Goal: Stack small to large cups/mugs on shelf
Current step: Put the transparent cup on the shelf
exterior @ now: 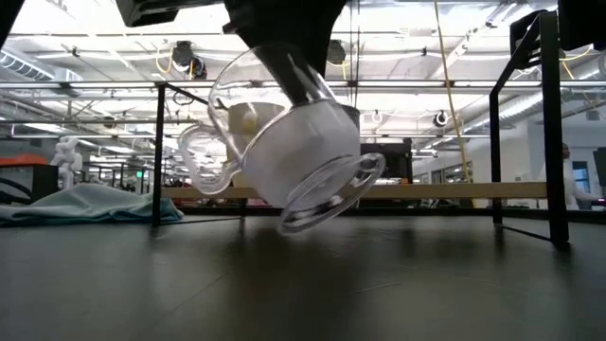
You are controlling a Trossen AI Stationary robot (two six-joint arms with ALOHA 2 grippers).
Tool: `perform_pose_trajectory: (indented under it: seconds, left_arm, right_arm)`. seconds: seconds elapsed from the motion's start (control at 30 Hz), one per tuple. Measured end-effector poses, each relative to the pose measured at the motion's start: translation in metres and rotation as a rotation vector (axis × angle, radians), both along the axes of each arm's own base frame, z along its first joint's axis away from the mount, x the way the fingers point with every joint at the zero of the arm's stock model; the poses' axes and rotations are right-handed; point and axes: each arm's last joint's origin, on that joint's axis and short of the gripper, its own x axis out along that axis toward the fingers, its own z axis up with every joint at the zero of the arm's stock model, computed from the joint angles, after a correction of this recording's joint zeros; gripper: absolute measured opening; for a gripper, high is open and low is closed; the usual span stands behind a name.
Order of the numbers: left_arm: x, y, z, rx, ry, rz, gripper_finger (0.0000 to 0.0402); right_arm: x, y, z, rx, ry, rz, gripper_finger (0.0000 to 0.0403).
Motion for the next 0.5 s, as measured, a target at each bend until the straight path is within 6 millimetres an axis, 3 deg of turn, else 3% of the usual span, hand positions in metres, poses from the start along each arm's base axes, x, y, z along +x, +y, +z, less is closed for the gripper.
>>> perform_pose_trajectory:
  seconds: [0.23, 0.5]
  left_arm:
    - [-0.009, -0.004, -0.022, 0.146, 0.025, -0.029, 0.0000]
    - [-0.011, 0.013, -0.035, 0.103, 0.093, 0.092, 0.0000]
  right_arm:
    - [0.000, 0.000, 0.000, 0.000, 0.001, 0.000, 0.0000]
    - [0.000, 0.000, 0.000, -0.002, 0.003, 0.000, 0.0000]
